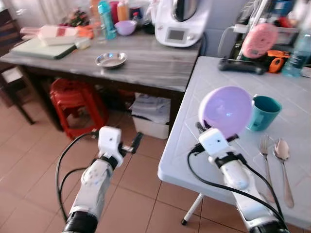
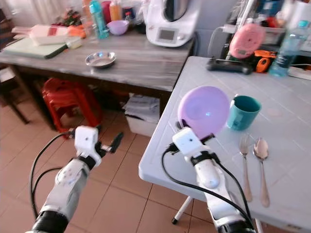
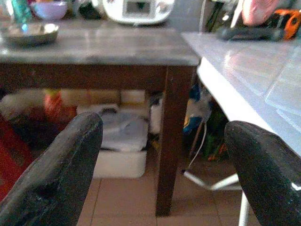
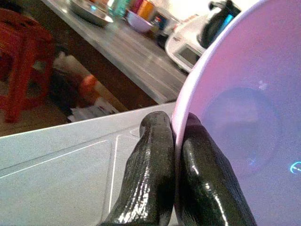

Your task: Setting the table

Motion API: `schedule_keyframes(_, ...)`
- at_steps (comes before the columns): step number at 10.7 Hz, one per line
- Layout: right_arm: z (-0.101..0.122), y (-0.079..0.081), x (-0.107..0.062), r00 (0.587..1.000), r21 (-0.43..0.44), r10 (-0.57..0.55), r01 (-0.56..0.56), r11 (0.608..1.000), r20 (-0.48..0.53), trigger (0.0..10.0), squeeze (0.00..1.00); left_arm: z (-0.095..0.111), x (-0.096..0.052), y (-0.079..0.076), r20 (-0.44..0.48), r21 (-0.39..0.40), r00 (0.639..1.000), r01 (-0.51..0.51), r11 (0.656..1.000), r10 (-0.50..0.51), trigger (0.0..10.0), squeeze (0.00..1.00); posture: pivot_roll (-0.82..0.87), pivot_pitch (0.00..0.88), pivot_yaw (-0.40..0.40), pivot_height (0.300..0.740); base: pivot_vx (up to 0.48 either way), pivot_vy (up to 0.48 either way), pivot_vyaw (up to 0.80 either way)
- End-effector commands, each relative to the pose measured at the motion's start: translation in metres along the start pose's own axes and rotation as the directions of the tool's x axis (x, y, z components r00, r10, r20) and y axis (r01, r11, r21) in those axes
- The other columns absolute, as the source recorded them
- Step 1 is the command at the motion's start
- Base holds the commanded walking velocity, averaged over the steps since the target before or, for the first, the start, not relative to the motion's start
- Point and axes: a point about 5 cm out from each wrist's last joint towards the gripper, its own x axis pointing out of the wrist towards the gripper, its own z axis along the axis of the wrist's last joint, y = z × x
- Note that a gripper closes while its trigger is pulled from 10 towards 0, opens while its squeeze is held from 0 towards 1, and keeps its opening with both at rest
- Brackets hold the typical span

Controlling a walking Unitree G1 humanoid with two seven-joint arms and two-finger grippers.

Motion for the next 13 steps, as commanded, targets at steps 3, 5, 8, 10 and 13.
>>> schedule_keyframes(3, 0.01, 0.0, 0.003, 1.0, 0.005, -0.013, 0.013, 1.0, 0.022, 10.0, 0.0, -0.003, 0.0, 0.003, -0.005, 0.014, 1.0, 0.003, 1.0, -0.003, 10.0, 0.0, -0.02, 0.0, 0.06, 0.74, 0.0, 0.284, -0.49)
schedule_keyframes(5, 0.012, -0.005, 0.006, 1.0, 0.01, -0.021, 0.02, 1.0, 0.022, 10.0, 0.0, -0.002, 0.0, 0.004, 0.003, 0.017, 1.0, 0.008, 1.0, -0.008, 10.0, 0.0, -0.02, 0.0, 0.055, 0.74, 0.0, 0.364, -0.52)
schedule_keyframes(8, 0.01, -0.013, 0.008, 0.999, -0.001, -0.039, 0.039, 0.999, 0.018, 10.0, 0.0, -0.003, 0.0, 0.003, 0.004, 0.017, 1.0, 0.008, 1.0, -0.008, 10.0, 0.0, -0.02, 0.0, 0.053, 0.74, 0.0, 0.365, -0.57)
schedule_keyframes(10, 0.008, -0.013, 0.005, 0.999, 0.0, -0.042, 0.042, 0.999, 0.01, 10.0, 0.0, -0.002, 0.001, 0.003, 0.009, 0.019, 1.0, 0.011, 1.0, -0.011, 10.0, 0.0, -0.01, 0.0, 0.056, 0.74, 0.0, 0.364, -0.64)
schedule_keyframes(13, 0.01, -0.012, 0.003, 0.998, 0.014, -0.053, 0.052, 0.999, 0.029, 10.0, 0.0, -0.001, 0.003, 0.001, 0.017, 0.02, 1.0, 0.011, 1.0, -0.012, 10.0, 0.0, -0.02, 0.0, 0.056, 0.74, 0.0, 0.366, -0.19)
